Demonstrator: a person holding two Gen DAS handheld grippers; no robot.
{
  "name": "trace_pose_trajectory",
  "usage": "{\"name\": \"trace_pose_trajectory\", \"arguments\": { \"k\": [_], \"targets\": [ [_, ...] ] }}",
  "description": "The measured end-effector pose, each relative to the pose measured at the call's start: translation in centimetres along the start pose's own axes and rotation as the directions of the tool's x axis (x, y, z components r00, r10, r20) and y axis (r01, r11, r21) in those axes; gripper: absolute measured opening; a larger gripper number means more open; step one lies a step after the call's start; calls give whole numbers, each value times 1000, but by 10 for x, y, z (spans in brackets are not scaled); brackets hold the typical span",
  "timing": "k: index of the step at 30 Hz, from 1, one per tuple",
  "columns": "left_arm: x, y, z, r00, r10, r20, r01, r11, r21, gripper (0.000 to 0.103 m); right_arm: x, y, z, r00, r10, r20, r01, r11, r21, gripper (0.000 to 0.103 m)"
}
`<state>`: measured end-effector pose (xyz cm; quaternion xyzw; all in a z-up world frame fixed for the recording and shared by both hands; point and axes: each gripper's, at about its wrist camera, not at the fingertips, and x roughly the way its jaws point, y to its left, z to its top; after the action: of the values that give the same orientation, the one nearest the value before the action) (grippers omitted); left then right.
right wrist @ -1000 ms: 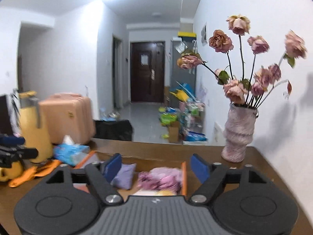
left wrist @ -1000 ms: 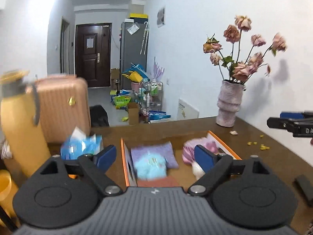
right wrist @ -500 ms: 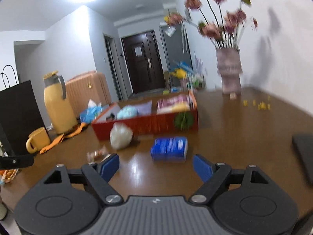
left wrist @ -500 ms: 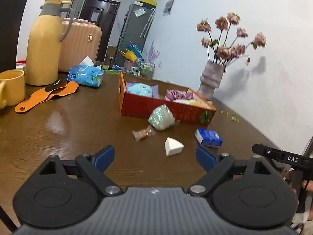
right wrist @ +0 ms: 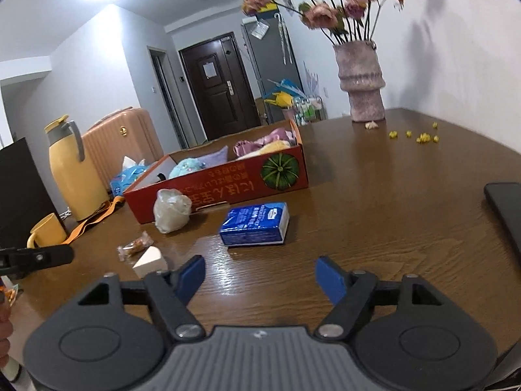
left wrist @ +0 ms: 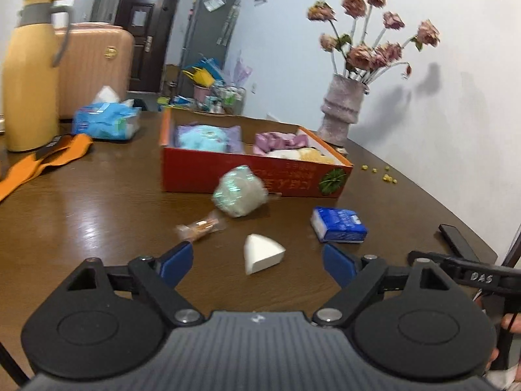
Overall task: Organize soft objects
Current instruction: 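Close the left gripper on the blue tissue pack while the right gripper grasps it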
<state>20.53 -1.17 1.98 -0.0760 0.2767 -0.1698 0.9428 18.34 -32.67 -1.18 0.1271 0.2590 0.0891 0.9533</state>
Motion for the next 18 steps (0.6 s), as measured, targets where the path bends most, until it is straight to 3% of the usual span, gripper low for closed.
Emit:
{"name": "trace_pose_trajectory", "arguments": {
  "k": [4, 6, 8, 12, 14, 16, 18],
  "targets": [
    [40, -23, 17, 996, -88, -26, 89, 995, 48, 72, 26, -8, 9, 999, 27, -30, -25, 999, 37, 65],
    [67, -37, 24, 991, -124, -57, 128, 989, 77, 65, 40, -12, 14, 998, 50, -46, -47, 997, 64, 53],
    [96, -48, 29, 985, -134, -107, 143, 987, 77, 59, 55, -16, 20, 996, 69, -53, -64, 994, 92, 52],
    [146, -59, 33, 967, -164, -193, 170, 985, 13, 43, 77, -28, 34, 997, 57, -44, -51, 990, 131, 50],
    [163, -59, 34, 957, -180, -225, 176, 984, -38, 42, 89, -35, 41, 997, 72, -37, -65, 985, 157, 47],
    [175, -53, 32, 950, -203, -238, 182, 977, -109, 41, 101, -40, 46, 995, 86, -45, -77, 982, 175, 42],
    [183, -48, 31, 940, -222, -257, 186, 970, -158, 32, 112, -42, 49, 993, 101, -59, -88, 977, 194, 29]
  ]
}}
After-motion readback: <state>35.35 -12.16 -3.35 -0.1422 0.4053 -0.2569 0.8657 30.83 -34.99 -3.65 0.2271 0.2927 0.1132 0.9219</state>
